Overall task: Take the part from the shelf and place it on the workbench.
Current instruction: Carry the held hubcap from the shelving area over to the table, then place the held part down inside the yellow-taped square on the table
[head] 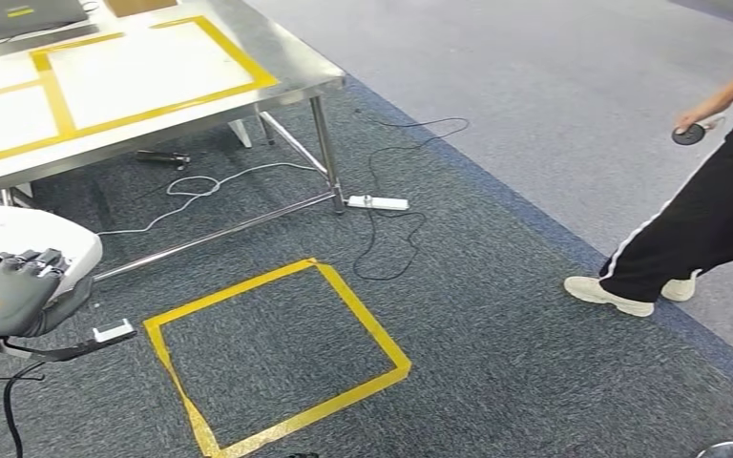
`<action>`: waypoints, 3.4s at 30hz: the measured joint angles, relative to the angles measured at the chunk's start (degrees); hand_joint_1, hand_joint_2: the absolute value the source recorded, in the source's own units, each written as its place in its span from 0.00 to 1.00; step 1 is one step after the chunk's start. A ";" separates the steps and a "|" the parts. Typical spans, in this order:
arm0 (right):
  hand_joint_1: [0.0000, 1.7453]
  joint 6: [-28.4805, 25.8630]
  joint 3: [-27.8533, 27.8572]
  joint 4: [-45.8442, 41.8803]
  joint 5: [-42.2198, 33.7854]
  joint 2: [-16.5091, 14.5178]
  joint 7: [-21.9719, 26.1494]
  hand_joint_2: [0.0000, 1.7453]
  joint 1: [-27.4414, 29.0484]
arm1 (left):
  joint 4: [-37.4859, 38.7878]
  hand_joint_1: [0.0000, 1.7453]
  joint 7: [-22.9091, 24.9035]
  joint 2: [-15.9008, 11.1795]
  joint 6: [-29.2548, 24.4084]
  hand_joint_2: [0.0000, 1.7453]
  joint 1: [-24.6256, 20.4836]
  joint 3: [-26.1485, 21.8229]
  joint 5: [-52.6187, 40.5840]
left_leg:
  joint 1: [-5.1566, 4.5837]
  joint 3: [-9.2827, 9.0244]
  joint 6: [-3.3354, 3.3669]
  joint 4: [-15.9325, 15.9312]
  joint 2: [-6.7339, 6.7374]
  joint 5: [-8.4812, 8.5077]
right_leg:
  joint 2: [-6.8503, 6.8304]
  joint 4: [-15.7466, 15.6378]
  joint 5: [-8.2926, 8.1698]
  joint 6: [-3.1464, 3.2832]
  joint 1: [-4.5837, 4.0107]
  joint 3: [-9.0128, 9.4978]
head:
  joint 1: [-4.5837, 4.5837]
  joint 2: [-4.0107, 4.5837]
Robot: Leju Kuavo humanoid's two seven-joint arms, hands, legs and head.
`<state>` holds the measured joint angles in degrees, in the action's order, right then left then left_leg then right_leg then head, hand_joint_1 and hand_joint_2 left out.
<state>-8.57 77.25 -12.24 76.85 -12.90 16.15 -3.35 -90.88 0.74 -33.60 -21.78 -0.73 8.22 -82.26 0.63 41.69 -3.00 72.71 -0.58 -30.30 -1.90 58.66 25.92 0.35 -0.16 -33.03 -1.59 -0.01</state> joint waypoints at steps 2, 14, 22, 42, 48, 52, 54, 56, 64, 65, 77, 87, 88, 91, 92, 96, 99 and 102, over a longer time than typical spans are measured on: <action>0.00 0.00 0.00 0.00 -0.03 0.00 -0.05 0.00 -0.06 | 0.00 1.00 0.01 -0.02 0.20 0.00 -0.26 0.26 0.08 | -0.07 -3.17 0.19 -5.40 0.72 3.26 | -1.56 0.00 0.06 -0.05 -0.04 0.08 | 0.01 0.00; 0.00 0.06 0.01 0.00 -0.36 0.04 -0.17 0.00 -0.15 | 0.06 1.00 0.37 0.17 0.47 0.00 -2.10 1.31 0.08 | -0.21 -8.04 3.50 -16.49 -0.76 6.97 | 1.57 14.72 7.76 -2.99 -0.25 -6.34 | 0.49 -0.02; 0.00 0.12 0.02 0.00 -0.38 0.15 -0.19 0.00 -0.03 | 0.09 1.00 0.44 0.26 0.46 0.00 -2.51 2.06 0.07 | 0.15 -7.21 1.91 -16.34 -6.82 7.73 | 6.86 -0.17 0.72 -2.21 0.44 0.82 | 0.43 -0.01; 0.00 0.54 0.07 -0.02 -1.21 0.56 0.58 0.00 -0.07 | 0.12 1.00 0.83 0.17 0.26 0.00 -3.15 3.56 0.02 | 0.14 -7.26 2.90 -16.03 1.84 7.17 | -0.65 4.80 5.25 -3.13 -0.02 0.01 | 0.32 0.00; 0.00 0.60 0.20 -0.02 -1.80 0.89 1.01 0.00 0.18 | 0.09 1.00 -2.48 -0.55 -1.99 0.00 -2.92 4.43 1.27 | 0.07 -7.44 3.19 -15.97 -0.76 7.07 | 1.85 11.46 4.98 -2.84 0.06 -4.75 | 0.61 -0.01; 0.00 0.78 0.19 -0.01 -1.55 1.13 1.03 0.00 -0.15 | -0.03 1.00 -6.38 -2.71 -5.43 0.00 -2.99 5.08 3.44 | -0.13 -7.39 2.59 -15.65 -1.44 6.99 | 2.87 0.25 0.42 -2.46 0.35 0.13 | 0.53 -0.01; 0.00 0.83 0.19 -0.01 -1.52 1.19 1.03 0.00 -0.19 | -0.04 1.00 -6.90 -3.59 -5.86 0.00 -3.01 5.31 3.81 | -0.23 -7.24 3.28 -15.70 -1.52 7.22 | 2.96 0.05 0.19 -2.40 0.38 0.14 | 0.46 0.00; 0.00 0.85 0.21 -0.02 -1.42 1.29 1.04 0.00 -0.18 | -0.06 1.00 -7.71 -4.26 -6.31 0.00 -3.05 5.58 4.26 | -0.23 -7.33 3.82 -15.99 -1.50 7.43 | 3.04 0.05 0.09 -2.25 0.26 0.07 | 0.45 0.00; 0.00 1.65 -0.46 -0.01 -0.05 1.63 1.07 0.00 -0.41 | -1.22 1.00 -20.86 -8.29 -15.12 0.00 -4.54 8.35 10.02 | 0.08 -7.35 1.29 -16.92 -1.48 8.06 | 3.03 0.15 -0.09 -1.30 -0.07 -0.43 | 0.47 0.01; 0.00 1.71 -0.62 -0.01 0.05 1.72 1.07 0.00 -0.44 | -1.32 1.00 -22.00 -8.49 -15.79 0.00 -5.14 8.97 10.19 | 0.08 -7.32 1.26 -16.92 -1.48 8.08 | 3.02 0.15 -0.10 -1.28 -0.08 -0.43 | 0.48 0.01; 0.00 1.95 -1.64 0.04 0.48 1.92 0.69 0.00 -0.63 | -1.31 1.00 -26.50 -7.52 -17.38 0.00 -14.56 19.90 11.45 | -0.23 -7.12 1.27 -16.87 -1.49 8.23 | 3.01 0.05 -0.47 -1.55 0.26 -0.50 | 0.50 -0.01; 0.00 1.61 -2.04 0.13 0.67 1.90 0.40 0.00 -0.61 | -1.58 1.00 -28.63 -4.31 -17.98 0.00 -15.62 23.70 12.68 | -0.26 -7.10 1.29 -16.86 -1.48 8.23 | 3.03 0.04 -0.47 -1.57 0.31 -0.55 | 0.50 0.01; 0.00 1.56 -2.06 0.13 0.68 1.90 0.40 0.00 -0.61 | -1.62 1.00 -28.79 -4.08 -17.98 0.00 -15.65 23.85 12.69 | -0.26 -7.10 1.29 -16.86 -1.48 8.23 | 3.03 0.04 -0.47 -1.57 0.31 -0.55 | 0.50 0.01; 0.00 1.33 -2.24 0.13 0.79 1.90 0.39 0.00 -0.62 | -1.73 1.00 -29.27 -3.42 -18.02 0.00 -15.89 24.49 12.72 | -0.26 -7.08 1.29 -16.86 -1.48 8.24 | 3.02 0.04 -0.47 -1.57 0.31 -0.56 | 0.50 0.01; 0.00 1.25 -2.31 0.13 0.83 1.90 0.39 0.00 -0.62 | -1.75 1.00 -29.36 -3.20 -18.03 0.00 -15.97 24.72 12.72 | -0.26 -7.08 1.29 -16.86 -1.48 8.24 | 3.02 0.04 -0.47 -1.57 0.31 -0.56 | 0.50 0.01; 0.00 1.14 -2.43 0.16 0.85 1.84 0.40 0.00 -0.61 | -1.75 1.00 -29.47 -2.56 -18.05 0.00 -16.19 25.35 12.72 | -0.36 -6.97 1.67 -16.65 -1.48 8.10 | 3.04 -0.16 -0.56 -1.82 0.55 -0.54 | 0.50 -0.01; 0.00 1.00 -2.47 0.31 0.89 1.61 0.51 0.00 -0.64 | -1.76 1.00 -29.44 -2.41 -18.10 0.00 -16.46 25.74 12.65 | -0.44 -7.66 3.36 -18.01 -1.50 7.52 | 2.80 1.02 -1.83 -2.97 0.67 -0.74 | 0.51 -0.02; 0.00 0.82 -2.54 0.37 0.95 1.57 0.62 0.00 -0.73 | -1.77 1.00 -28.69 -2.29 -18.16 0.00 -16.67 26.20 12.02 | 0.14 -9.26 4.13 -19.29 -1.51 7.50 | 2.61 5.76 0.65 -3.64 0.69 -3.17 | 0.91 -0.01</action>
<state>-7.75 74.72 -11.87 77.80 -11.32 16.78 -4.08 -92.65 -27.96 -35.89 -39.94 -17.40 34.42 -70.25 0.76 32.42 1.13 53.43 -2.09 -22.80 0.72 64.42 26.57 -3.30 0.53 -36.20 -0.68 -0.01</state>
